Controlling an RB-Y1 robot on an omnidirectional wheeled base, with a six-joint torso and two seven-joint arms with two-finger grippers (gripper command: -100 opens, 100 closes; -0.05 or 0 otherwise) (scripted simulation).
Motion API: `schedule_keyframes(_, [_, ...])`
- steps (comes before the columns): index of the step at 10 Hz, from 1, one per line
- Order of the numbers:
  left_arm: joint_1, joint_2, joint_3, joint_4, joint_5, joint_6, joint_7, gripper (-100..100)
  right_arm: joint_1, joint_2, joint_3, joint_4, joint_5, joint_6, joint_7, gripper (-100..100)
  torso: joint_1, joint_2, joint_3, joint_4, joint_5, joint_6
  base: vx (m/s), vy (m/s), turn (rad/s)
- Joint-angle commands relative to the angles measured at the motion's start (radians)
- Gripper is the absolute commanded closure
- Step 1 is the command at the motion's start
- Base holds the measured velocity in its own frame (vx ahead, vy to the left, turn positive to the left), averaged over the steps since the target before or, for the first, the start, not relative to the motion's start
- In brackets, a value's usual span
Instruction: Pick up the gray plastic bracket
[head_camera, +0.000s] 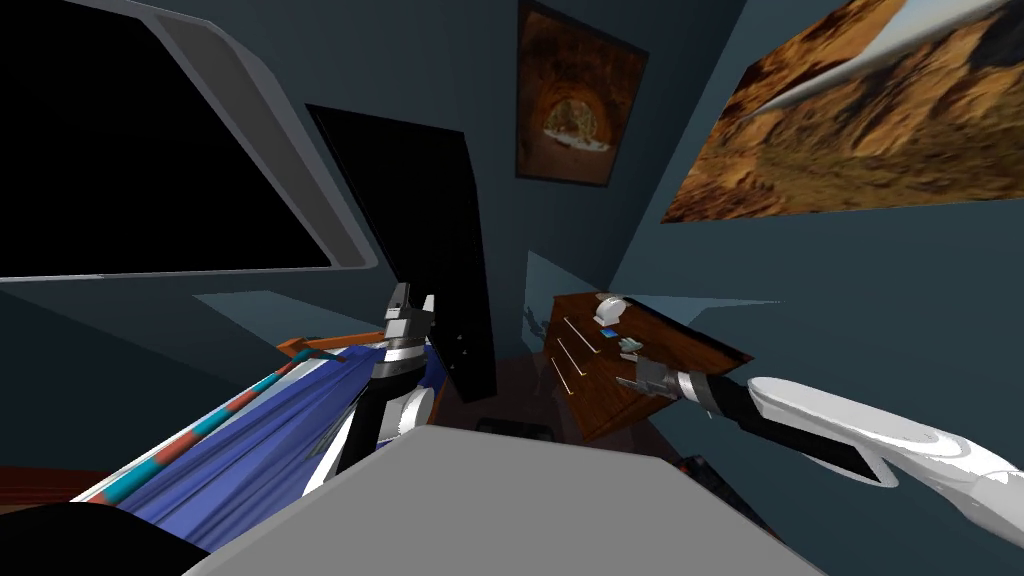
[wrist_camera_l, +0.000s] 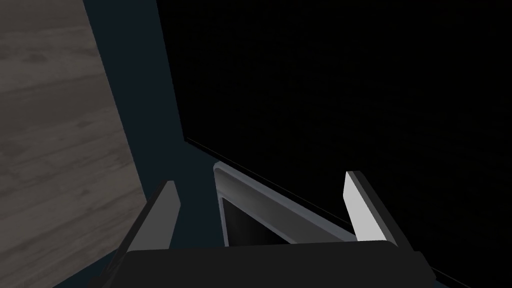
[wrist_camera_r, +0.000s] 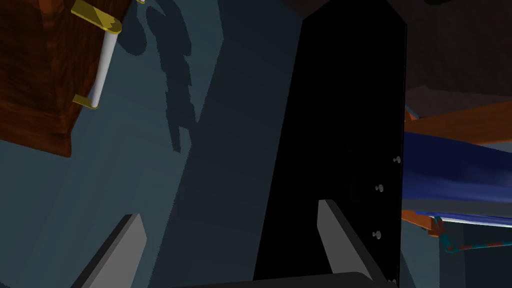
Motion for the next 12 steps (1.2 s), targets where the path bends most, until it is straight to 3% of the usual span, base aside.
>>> schedule_keyframes(1, [0.0, 0.0, 0.0, 0.0, 0.0, 0.0, 0.0, 0, 0.009, -0.05, 0.013, 0.03, 0.042, 0.009, 0.04, -100, 0.0, 0.0, 0.0, 0.0, 0.0, 0.0, 0.135, 0.011, 0.131])
schedule_keyframes(2, [0.0, 0.0, 0.0, 0.0, 0.0, 0.0, 0.0, 0, 0.009, -0.061, 0.013, 0.03, 0.042, 0.009, 0.04, -100, 0.0, -0.002, -0.001, 0.0, 0.0, 0.0, 0.094, 0.002, 0.059])
schedule_keyframes(5, [0.0, 0.0, 0.0, 0.0, 0.0, 0.0, 0.0, 0, 0.028, -0.152, 0.039, 0.1, 0.118, 0.011, 0.12, -100, 0.0, -0.002, -0.001, 0.0, 0.0, 0.0, 0.112, -0.003, 0.107])
schedule_keyframes(12, [0.0, 0.0, 0.0, 0.0, 0.0, 0.0, 0.0, 0, 0.062, -0.273, 0.082, 0.185, 0.214, 0.012, 0.216, -100, 0.0, 0.001, 0.001, 0.0, 0.0, 0.0, 0.081, -0.006, 0.065])
